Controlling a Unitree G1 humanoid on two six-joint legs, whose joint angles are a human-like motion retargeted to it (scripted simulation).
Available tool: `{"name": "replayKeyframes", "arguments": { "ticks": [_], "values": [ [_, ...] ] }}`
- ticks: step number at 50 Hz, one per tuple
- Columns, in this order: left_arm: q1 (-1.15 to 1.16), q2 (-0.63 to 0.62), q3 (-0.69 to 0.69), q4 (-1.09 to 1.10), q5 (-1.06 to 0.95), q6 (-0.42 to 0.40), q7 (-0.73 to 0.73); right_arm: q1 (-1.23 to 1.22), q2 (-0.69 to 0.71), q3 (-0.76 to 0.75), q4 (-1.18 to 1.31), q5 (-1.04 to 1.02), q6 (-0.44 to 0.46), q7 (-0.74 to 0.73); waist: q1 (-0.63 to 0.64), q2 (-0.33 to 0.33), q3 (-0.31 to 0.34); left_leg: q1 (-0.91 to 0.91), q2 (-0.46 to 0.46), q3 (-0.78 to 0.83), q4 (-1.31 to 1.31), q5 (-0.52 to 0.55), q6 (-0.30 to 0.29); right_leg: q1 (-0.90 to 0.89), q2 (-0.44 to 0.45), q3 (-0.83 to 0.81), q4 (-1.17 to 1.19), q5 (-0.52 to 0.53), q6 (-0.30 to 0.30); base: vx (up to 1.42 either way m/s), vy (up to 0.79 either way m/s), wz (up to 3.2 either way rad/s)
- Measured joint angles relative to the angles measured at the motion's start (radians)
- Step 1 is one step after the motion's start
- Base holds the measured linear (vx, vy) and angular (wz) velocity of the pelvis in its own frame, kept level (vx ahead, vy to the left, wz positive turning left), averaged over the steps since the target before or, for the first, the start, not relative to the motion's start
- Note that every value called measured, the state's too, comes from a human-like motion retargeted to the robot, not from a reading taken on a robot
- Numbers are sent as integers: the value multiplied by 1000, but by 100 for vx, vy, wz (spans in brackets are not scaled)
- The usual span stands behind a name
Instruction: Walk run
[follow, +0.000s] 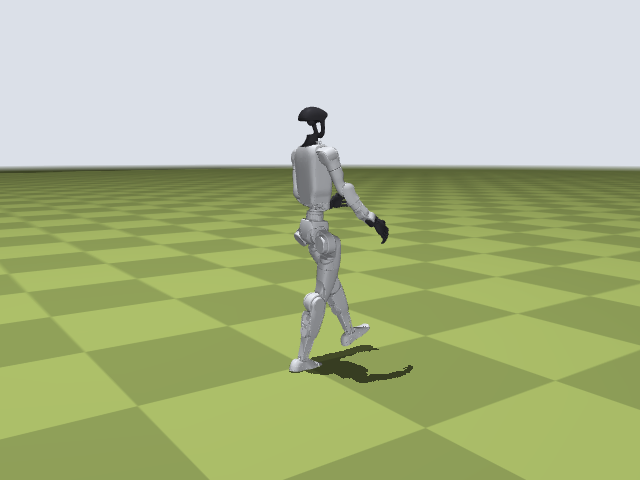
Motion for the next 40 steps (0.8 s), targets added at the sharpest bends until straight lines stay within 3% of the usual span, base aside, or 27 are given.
{"name": "replayKeyframes", "arguments": {
  "ticks": [3, 5, 7, 10, 12, 15, 17, 20, 24, 30, 32, 34, 35, 38, 40],
  "values": [
    [0, 2, 7, 3, 13, -8, 1, 4, 1, -15, 16, 2, -15, -13, 8, -13, -4, 18, 0, 117, -80, -80, -41, 51, 3, -15, 8, 16, 10, 96, -11, -12],
    [-9, 3, 17, 6, 24, -10, -5, 22, 5, -26, 40, 2, -19, -26, 25, -28, -15, 32, 12, 192, -32, -88, 35, 66, -4, -22, 27, 55, 35, 89, -11, -34],
    [-7, 0, 29, 2, 45, -14, -7, 60, 12, -34, 73, -14, -19, -28, 69, -41, -21, 52, 31, 254, -4, -59, 41, 84, -15, -35, 64, 143, 85, 115, -8, -91],
    [2, -5, 47, -8, 80, -12, 3, 160, 30, -34, 117, -71, 2, -37, 107, -65, -34, 56, -17, 68, 37, 22, 63, 90, -39, -44, 166, 381, 239, 109, -3, -53],
    [-7, -1, 66, -14, 89, -4, 15, 244, 53, -21, 140, -109, 5, -86, 79, -62, -32, 73, -17, 11, 84, 1, 77, 43, 7, -5, 328, 520, 355, 88, -8, 48],
    [-57, 0, 85, -11, 69, 9, 17, 342, 74, -18, 196, -137, 16, -172, 37, -62, -4, 177, -9, 75, 91, -60, 71, -86, 63, -52, 682, 575, 449, 93, -25, 67],
    [-79, -1, 86, -7, 43, 22, 24, 408, 87, -17, 240, -149, 42, -184, 48, -6, -12, 210, 43, 31, 67, -80, 60, -143, 109, -43, 646, 551, 434, 85, -7, -10],
    [-95, -7, 65, -9, 13, 35, 32, 522, 95, -43, 284, -179, 95, -166, -6, 43, -4, 280, 60, 15, 41, -102, 47, -269, 75, -109, 682, 371, 338, 86, -4, 87],
    [-105, 10, 47, -34, 13, 25, 12, 658, 90, -82, 345, -207, 138, -168, -98, 74, 5, 369, 41, -33, 0, -138, 33, -407, -2, -112, 541, 183, 298, 78, -12, 112],
    [-121, 56, 51, -49, 8, 19, 16, 791, 96, -130, 387, -182, 235, -177, -155, 27, 27, 528, -30, -49, -33, -218, 3, -504, -188, -100, 106, 126, 275, 77, -27, 38],
    [-123, 62, 56, -50, 4, 17, 18, 803, 101, -145, 387, -154, 251, -166, -169, 38, 33, 570, -16, -51, -31, -236, -20, -535, -185, -65, -26, 133, 250, 94, -41, 10],
    [-124, 61, 65, -49, 3, 15, 22, 794, 100, -153, 387, -125, 251, -154, -164, 52, 33, 604, -1, -31, -23, -249, -49, -546, -180, -64, -128, 109, 270, 79, -34, -32],
    [-121, 58, 67, -48, 3, 15, 26, 787, 99, -157, 387, -113, 247, -150, -162, 59, 33, 620, 5, -27, -16, -254, -64, -548, -184, -96, -150, 93, 283, 69, -29, -18],
    [-101, 36, 73, -37, 7, 12, 35, 739, 92, -168, 387, -101, 233, -151, -187, 77, 15, 656, 24, -32, 23, -202, -134, -544, -172, -161, -63, 137, 219, 95, -46, 13],
    [-82, 11, 80, -20, 5, 11, 32, 696, 83, -181, 387, -111, 217, -153, -225, 94, -8, 671, 45, -48, 63, -106, -200, -530, -178, -194, -18, 206, 253, 91, -44, 49]
  ]
}}
